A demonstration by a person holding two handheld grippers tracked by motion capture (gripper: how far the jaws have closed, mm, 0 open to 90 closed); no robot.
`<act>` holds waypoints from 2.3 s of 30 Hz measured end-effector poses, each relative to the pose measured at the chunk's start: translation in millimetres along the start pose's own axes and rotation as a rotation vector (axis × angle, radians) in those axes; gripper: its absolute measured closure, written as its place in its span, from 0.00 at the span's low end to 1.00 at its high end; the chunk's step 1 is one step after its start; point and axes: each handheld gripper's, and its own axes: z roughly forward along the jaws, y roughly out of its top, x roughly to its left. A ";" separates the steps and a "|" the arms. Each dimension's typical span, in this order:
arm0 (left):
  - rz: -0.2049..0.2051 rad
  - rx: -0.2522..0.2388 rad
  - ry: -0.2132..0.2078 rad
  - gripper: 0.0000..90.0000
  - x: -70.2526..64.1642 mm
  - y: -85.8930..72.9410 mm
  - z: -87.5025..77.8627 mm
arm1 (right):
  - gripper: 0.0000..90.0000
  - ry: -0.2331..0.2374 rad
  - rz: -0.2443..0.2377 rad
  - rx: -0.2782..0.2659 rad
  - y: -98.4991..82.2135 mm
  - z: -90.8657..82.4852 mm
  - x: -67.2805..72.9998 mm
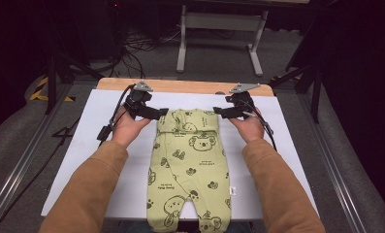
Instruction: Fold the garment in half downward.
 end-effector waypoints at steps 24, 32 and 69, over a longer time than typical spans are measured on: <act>-0.085 0.010 0.054 0.14 21.6 -5.1 42.9 | 0.32 -0.021 -0.003 0.051 -8.4 28.7 -2.7; -0.088 0.063 0.063 0.15 24.4 -10.9 52.5 | 0.34 -0.024 0.020 0.091 -15.1 38.9 -5.0; -0.055 0.249 0.124 0.26 17.4 -22.1 78.8 | 0.91 0.050 0.087 0.287 -23.1 70.0 8.0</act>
